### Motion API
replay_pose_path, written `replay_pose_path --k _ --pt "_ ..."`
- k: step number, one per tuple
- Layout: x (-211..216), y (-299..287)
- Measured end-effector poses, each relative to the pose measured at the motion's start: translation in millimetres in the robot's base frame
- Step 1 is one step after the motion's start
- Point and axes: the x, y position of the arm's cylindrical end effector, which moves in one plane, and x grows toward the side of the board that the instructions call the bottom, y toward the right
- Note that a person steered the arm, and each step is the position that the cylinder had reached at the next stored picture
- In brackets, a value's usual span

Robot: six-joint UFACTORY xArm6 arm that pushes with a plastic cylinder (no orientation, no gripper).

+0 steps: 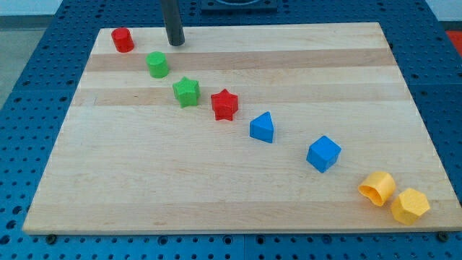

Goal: Slide the red circle towards the center left of the board

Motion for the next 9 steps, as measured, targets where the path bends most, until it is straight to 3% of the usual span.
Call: replay_pose_path --k 1,3,4,6,7,8,9 --pt "-43 0" --pt "-30 -117" --pt "-43 -115" --pt "57 -115" --pt "13 -108" --pt "22 -150" --pt "91 -151"
